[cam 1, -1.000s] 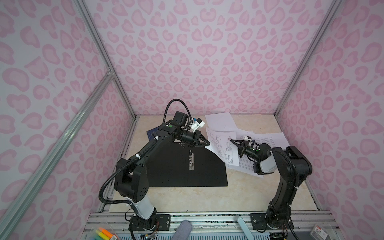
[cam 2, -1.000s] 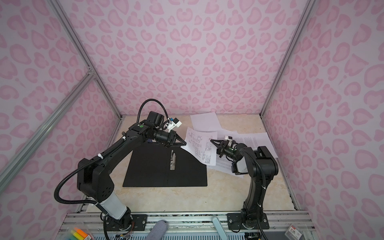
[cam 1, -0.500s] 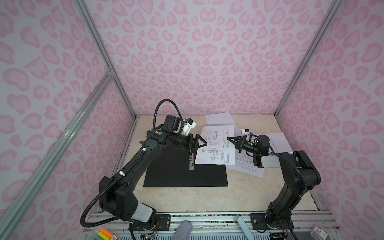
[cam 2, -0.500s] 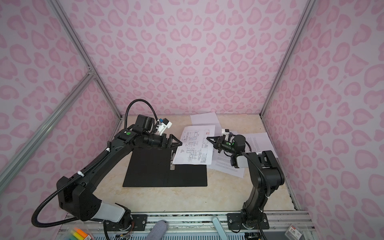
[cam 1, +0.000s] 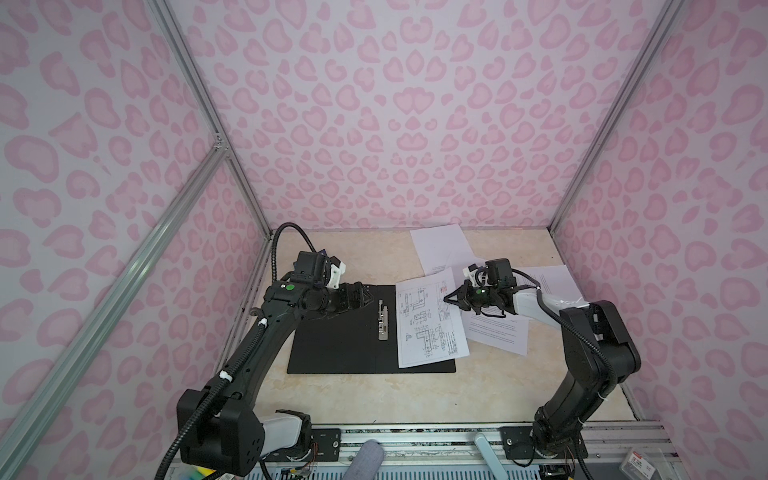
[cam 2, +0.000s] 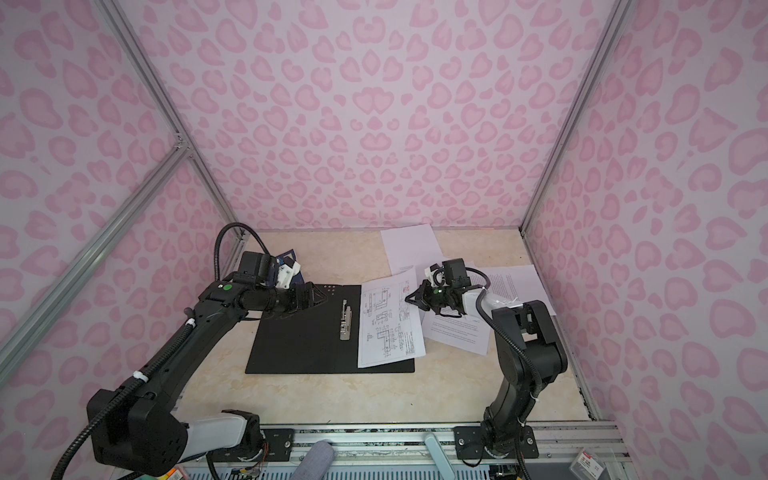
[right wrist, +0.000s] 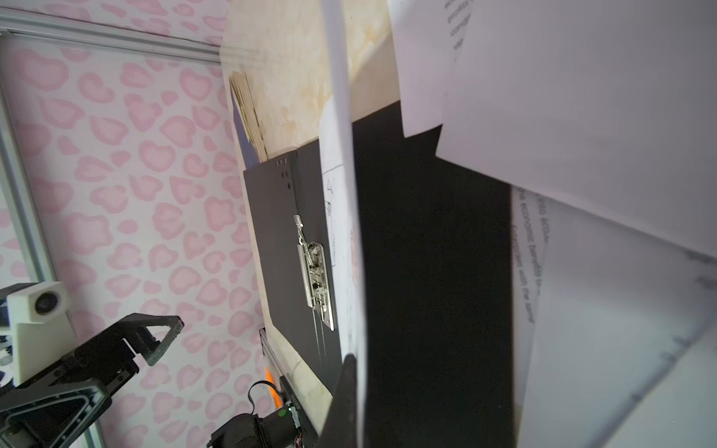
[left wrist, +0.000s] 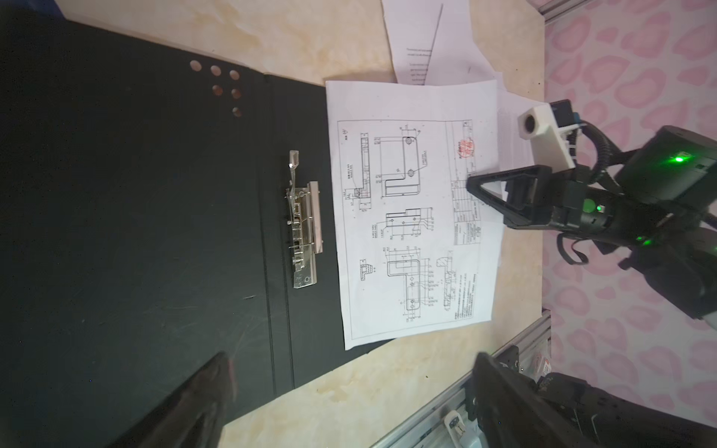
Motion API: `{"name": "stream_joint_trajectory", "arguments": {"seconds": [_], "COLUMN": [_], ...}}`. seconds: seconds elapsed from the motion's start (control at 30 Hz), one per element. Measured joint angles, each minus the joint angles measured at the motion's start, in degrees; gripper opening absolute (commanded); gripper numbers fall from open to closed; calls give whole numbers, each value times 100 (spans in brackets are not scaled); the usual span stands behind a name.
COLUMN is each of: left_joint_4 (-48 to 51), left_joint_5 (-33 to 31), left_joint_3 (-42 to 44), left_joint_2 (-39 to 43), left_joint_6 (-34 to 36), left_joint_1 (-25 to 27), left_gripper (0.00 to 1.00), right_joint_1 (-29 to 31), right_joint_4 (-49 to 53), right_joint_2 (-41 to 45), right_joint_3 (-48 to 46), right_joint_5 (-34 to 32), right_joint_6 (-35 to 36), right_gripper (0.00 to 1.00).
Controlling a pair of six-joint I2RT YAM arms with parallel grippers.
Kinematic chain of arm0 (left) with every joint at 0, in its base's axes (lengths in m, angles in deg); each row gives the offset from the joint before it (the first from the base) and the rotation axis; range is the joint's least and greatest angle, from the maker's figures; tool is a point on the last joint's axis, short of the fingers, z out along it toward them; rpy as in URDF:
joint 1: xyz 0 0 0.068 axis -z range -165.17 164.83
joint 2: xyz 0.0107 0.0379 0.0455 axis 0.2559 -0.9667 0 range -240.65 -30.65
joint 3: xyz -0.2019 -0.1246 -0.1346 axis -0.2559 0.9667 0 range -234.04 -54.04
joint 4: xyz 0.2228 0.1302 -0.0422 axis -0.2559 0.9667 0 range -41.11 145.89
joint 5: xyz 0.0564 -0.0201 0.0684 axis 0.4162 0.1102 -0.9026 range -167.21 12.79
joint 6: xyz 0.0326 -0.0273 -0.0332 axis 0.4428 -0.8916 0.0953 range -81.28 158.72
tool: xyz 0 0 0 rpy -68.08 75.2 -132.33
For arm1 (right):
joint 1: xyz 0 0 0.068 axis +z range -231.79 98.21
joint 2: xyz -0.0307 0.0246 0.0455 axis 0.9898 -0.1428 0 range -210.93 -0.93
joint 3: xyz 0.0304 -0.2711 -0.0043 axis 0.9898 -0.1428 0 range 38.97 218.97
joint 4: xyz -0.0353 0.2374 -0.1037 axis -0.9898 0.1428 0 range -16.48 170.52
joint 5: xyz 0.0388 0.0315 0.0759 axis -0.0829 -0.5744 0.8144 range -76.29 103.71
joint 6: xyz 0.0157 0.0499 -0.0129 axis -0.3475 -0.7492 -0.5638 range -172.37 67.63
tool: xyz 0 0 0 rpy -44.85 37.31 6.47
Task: Put the files into the folder
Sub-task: 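Lay the drawing sheet onto the folder clip with both grippers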
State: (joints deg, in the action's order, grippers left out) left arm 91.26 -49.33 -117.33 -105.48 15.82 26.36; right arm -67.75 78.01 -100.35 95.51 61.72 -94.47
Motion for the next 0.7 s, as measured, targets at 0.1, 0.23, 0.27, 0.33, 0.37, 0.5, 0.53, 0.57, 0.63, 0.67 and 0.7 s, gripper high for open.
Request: {"name": "stream_joint_trajectory", "arguments": {"seconds": [0.1, 0.23, 0.27, 0.33, 0.37, 0.5, 0.53, 0.57, 0.63, 0.67, 0.7], "left_joint_4": [116, 109, 96, 37, 22, -48, -55, -61, -92, -101, -125], "left_joint_5": [-55, -79, -76, -63, -66, -55, -44, -39, -37, -35, -24], "left_joint_3": [120, 284, 323, 413, 446, 472, 474, 474, 476, 481, 496], "left_joint_2": [-103, -323, -363, -444, -481, -564, -566, -566, -566, -566, -566], "left_joint_6": [2, -4, -31, -68, -68, -68, -68, -68, -68, -68, -68], "left_joint_1": [-68, -129, -136, -142, -144, -166, -166, -166, -166, -166, -168], "left_gripper": [98, 98, 98, 98, 98, 98, 98, 98, 98, 98, 98], "right_joint_1": [229, 542, 608, 776, 846, 1064, 1069, 1049, 994, 953, 920], "right_joint_4": [435, 466, 463, 457, 457, 326, 323, 304, 216, 173, 151], "right_joint_2": [216, 354, 354, 369, 376, 431, 452, 483, 516, 514, 498], "right_joint_3": [247, 328, 337, 413, 481, 723, 721, 695, 584, 490, 415], "right_joint_5": [-260, -372, -389, -415, -448, -452, -452, -466, -463, -463, -466], "right_joint_6": [247, 144, 57, -116, -166, -385, -391, -437, -481, -492, -479], "right_gripper": [0, 0, 0, 0, 0, 0, 0, 0, 0, 0, 0]}}
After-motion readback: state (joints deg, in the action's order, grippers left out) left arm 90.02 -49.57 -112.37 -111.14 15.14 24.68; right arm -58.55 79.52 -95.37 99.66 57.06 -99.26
